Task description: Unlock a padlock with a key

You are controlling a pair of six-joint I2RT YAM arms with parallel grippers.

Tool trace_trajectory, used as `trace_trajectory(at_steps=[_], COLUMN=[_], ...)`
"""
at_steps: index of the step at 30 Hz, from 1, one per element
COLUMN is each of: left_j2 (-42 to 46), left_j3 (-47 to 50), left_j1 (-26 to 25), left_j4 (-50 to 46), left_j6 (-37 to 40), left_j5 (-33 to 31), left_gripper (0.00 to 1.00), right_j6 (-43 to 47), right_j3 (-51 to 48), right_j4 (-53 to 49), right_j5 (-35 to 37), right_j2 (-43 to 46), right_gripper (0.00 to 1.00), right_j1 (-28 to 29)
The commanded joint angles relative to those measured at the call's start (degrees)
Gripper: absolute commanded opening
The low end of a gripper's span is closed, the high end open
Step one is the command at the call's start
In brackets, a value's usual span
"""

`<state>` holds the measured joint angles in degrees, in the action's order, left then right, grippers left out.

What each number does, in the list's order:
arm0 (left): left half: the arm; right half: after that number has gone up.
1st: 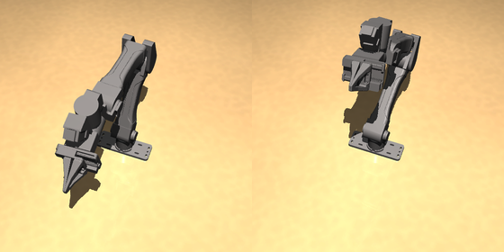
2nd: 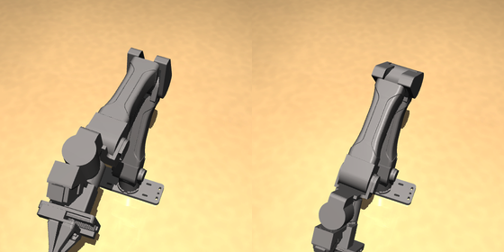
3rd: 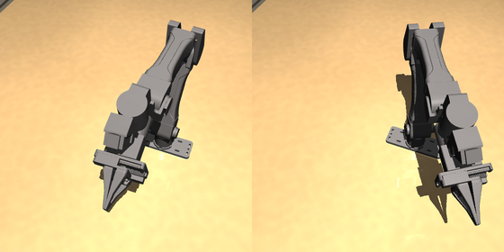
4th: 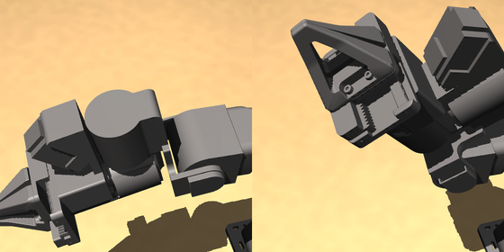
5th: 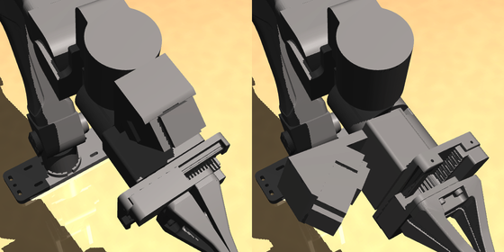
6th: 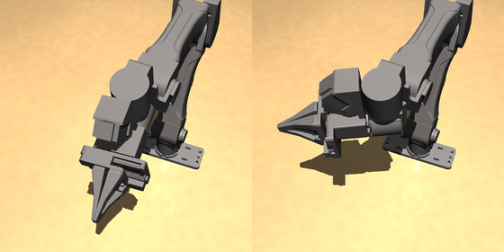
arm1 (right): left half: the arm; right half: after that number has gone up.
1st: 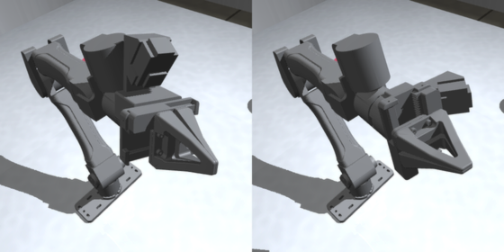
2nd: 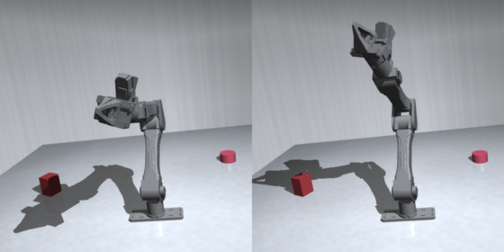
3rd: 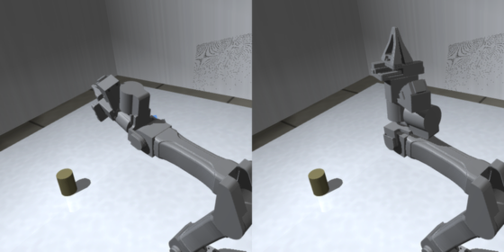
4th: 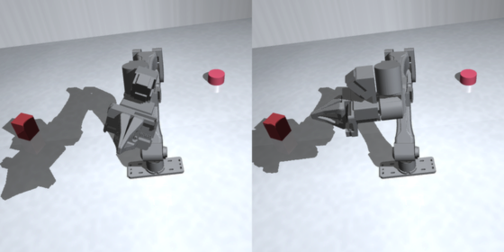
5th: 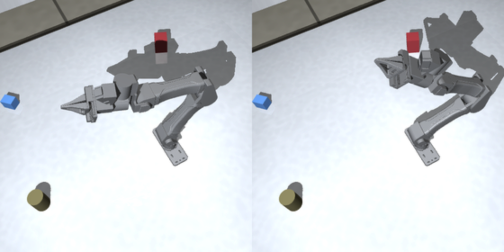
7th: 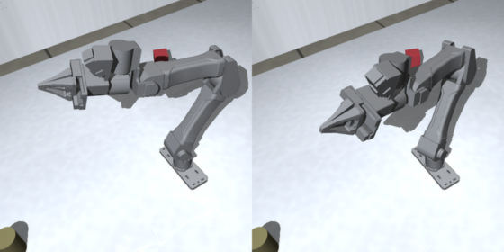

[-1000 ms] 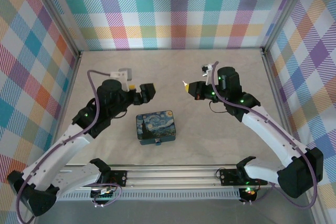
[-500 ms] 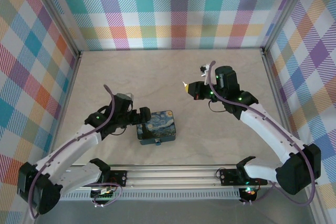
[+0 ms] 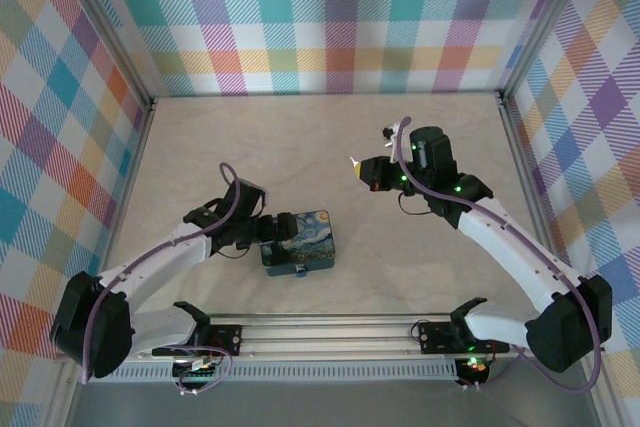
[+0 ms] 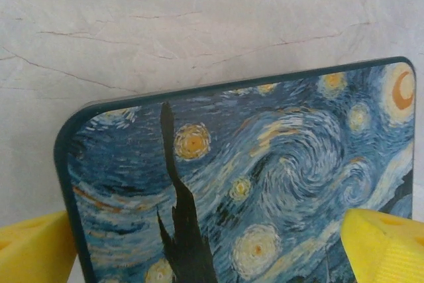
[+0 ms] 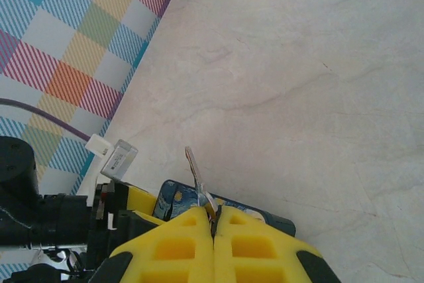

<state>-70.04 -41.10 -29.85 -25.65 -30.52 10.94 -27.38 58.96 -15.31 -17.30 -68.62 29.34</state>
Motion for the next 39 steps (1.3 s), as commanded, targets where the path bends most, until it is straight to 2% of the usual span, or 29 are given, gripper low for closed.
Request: trace_trajectory(at_steps=[1, 9, 14, 27, 34, 39], left_j2=[-2.78, -9.69, -16.47, -34.47, -38.13, -35.89], left_j3=[-0.32, -3.41, -8.61, -28.47, -37.22, -40.89], left_j1=[0.49, 0.41, 0.34, 0.34, 0.56, 1.96], left_j4=[2.22, 4.91, 6.47, 3.27, 2.00, 1.12], left_j6=[1.22, 2.72, 5.15, 21.38, 23.61, 23.58], left_j5=[1.50, 1.67, 2.51, 0.49, 0.88, 0.92], left_gripper=[0.96, 0.88, 0.86, 0.87, 0.89, 0.91], right_j6=[0.75, 0.74, 0.87, -0.38, -1.12, -1.09], right_j3=[1.51, 1.77, 1.60, -1.53, -3.83, -4.67], right_j4=[-0.69, -1.42, -2.43, -4.84, -2.87, -0.57], right_j5=[0.16, 0.33, 0.85, 0.40, -0.87, -1.49], right_j2=[0.93, 1.28, 1.76, 1.38, -2.78, -6.92], right_gripper=[0.00, 0.00, 0.00, 0.00, 0.00, 0.00], right_j1=[0.35, 0.36, 0.29, 0.28, 0.27, 0.04])
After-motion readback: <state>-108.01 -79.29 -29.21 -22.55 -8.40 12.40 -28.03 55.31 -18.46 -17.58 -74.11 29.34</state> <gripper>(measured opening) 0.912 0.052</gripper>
